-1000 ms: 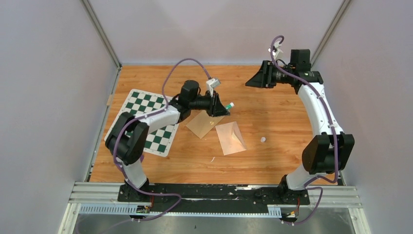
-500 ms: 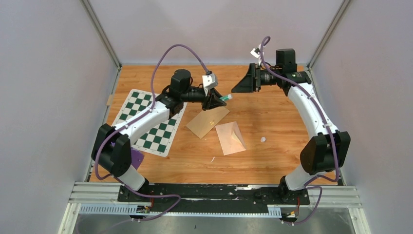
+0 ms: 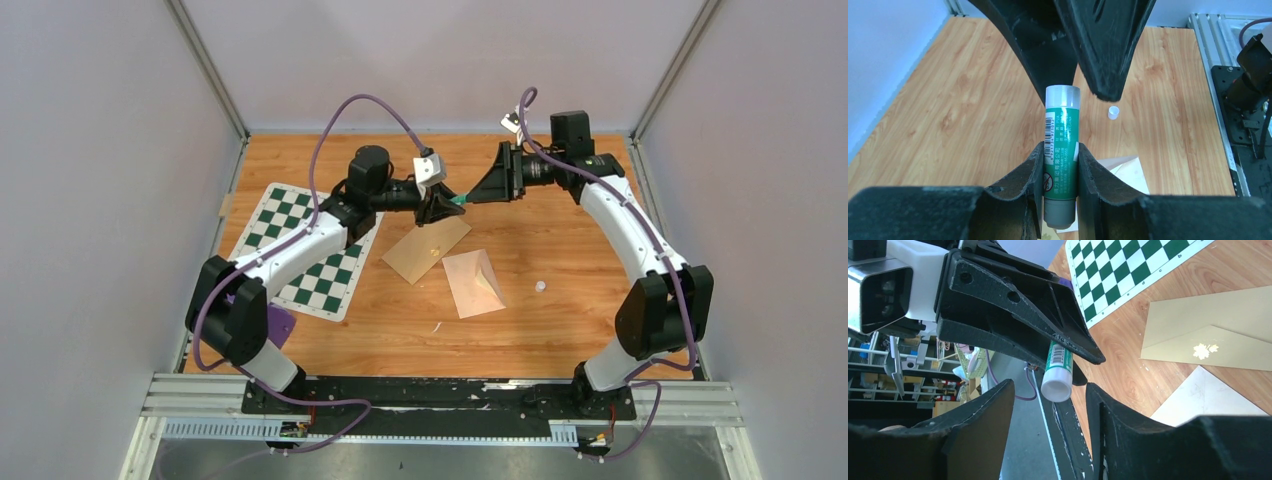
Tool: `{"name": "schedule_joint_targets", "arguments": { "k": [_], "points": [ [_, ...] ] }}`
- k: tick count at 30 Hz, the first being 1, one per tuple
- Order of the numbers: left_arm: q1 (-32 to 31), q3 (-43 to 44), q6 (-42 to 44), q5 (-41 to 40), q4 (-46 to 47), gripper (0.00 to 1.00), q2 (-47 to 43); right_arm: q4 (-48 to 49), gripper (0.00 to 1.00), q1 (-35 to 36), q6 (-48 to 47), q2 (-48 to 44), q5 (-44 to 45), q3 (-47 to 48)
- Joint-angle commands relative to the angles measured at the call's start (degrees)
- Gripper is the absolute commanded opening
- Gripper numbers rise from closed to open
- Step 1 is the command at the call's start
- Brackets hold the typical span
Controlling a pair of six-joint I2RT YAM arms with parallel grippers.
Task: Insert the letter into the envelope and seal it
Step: Adjust the solid glue.
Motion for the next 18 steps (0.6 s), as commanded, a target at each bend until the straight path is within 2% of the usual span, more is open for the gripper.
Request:
{"name": "schedule_joint_targets", "arguments": {
  "k": [1,3,6,18],
  "points": [
    [-0.9,0.0,0.12,-0.1,4.38,0.0,-3.01,1.69,0.52,1.28,0.12,-1.82,0.28,0.97],
    [-1.2,-0.01,-0.02,-0.13,4.64,0.0,-2.91,1.96,0.44,1.51,0.2,-1.31,0.06,1.23],
    [-1.61,0.18,-0.12,-0.43,4.79,0.0,-2.62,2.61,0.38,1.86,0.78,-0.9,-0.48,1.54],
    [-2.08,0.25,-3.44,-2.67,8.3,0.0,-1.67,3.31,0.41,3.03,1.6,-1.6,2.11,1.37]
  ]
}}
